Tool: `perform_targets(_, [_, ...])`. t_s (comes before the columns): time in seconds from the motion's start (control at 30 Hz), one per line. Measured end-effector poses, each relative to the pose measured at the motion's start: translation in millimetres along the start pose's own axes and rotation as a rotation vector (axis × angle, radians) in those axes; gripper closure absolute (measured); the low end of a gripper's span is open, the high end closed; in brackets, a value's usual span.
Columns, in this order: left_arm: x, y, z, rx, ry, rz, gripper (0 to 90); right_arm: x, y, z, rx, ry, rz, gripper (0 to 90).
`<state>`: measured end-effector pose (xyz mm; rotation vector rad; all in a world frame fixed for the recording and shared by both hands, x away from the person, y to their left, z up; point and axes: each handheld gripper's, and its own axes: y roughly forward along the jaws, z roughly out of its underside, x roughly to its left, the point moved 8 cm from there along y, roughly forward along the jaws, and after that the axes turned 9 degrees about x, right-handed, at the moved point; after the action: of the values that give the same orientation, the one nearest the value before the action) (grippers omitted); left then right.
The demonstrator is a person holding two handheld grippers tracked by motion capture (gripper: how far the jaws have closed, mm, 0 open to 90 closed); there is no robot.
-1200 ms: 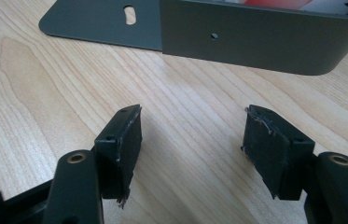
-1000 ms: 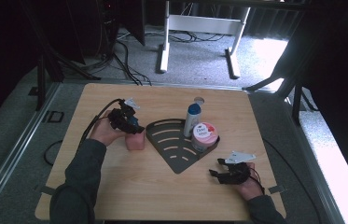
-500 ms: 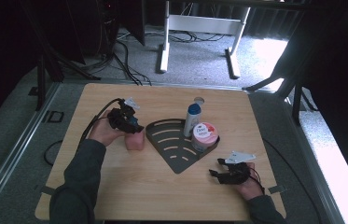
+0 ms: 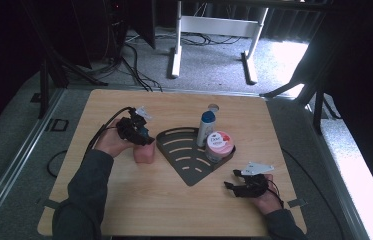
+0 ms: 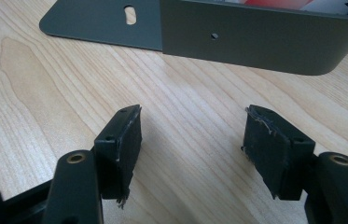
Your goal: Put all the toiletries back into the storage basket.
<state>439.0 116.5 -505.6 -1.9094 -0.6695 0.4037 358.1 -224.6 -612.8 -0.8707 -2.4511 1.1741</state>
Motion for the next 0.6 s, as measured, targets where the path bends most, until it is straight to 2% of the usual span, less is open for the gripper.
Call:
perform_targets(0.2, [-4.0, -1.1, -0.6, 0.012, 0.013, -0.005, 53.1, 0.0, 0.0, 0.0, 0.0, 0.0, 0.0, 36.5])
perform_targets(0.6, [-9.3, -11.9, -6.6, -0.011, 0.016, -0.008, 53.2, 0.0, 0.0, 0.0, 0.0, 0.0, 0.0, 36.5])
